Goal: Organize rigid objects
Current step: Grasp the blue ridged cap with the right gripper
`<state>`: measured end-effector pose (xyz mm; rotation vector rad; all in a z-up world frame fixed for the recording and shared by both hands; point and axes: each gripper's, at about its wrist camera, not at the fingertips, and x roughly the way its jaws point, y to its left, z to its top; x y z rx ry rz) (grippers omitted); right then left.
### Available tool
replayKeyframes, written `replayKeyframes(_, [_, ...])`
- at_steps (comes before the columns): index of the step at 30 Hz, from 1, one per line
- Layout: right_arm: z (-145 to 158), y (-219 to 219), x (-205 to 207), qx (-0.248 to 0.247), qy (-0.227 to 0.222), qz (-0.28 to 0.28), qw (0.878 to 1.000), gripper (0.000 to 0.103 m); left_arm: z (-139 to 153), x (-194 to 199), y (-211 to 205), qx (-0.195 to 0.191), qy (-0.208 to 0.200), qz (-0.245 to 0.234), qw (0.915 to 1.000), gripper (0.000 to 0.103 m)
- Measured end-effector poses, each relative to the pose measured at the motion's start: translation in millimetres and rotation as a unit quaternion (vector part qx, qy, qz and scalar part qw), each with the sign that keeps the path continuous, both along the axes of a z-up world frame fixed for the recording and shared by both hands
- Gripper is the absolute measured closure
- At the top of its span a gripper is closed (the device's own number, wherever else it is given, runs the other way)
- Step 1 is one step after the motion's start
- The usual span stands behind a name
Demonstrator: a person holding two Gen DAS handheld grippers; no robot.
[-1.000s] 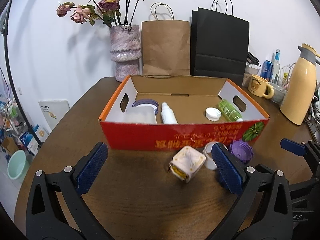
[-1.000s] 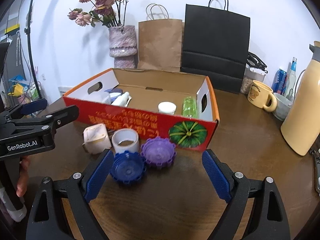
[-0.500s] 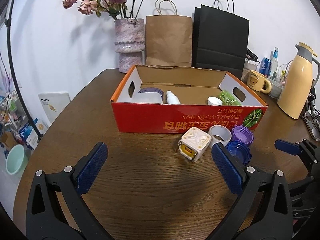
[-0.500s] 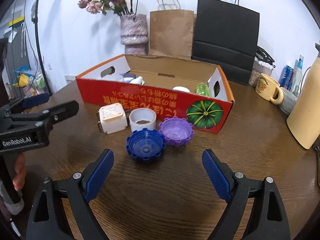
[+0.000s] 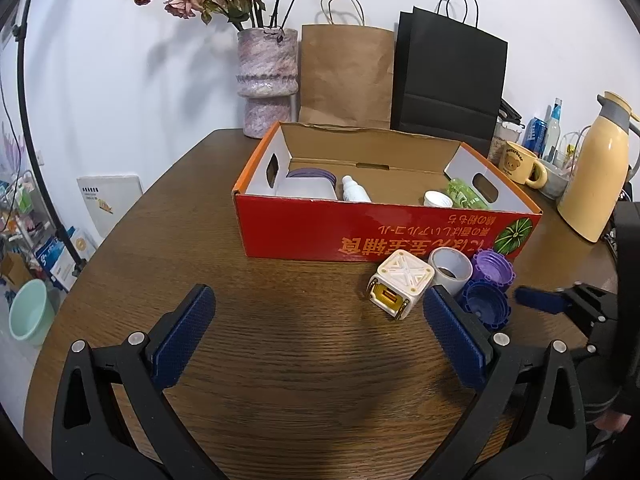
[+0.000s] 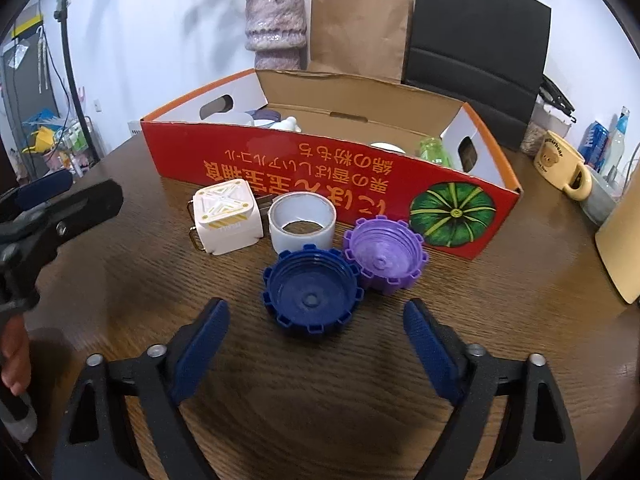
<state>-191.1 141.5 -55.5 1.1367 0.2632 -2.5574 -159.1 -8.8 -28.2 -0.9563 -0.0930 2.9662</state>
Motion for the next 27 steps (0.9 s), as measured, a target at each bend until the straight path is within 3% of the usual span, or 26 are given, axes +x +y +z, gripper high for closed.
replayKeyframes(3, [-3, -2, -6, -0.003, -0.017, 0.001, 1.0, 0.046, -1, 0, 1, -0.002, -0.001, -0.002, 1.0, 0.0])
replayKeyframes(16, [10, 2, 4, -0.018, 0.021, 0.008, 1.0, 0.046, -6, -6, 1, -0.006, -0.016, 0.012, 0.9998, 0.0])
replayKeyframes(27, [26, 19, 7, -0.034, 0.056, -0.003, 0.998, 0.046, -9, -13, 20, -0.022, -0.023, -0.01, 0.9994, 0.0])
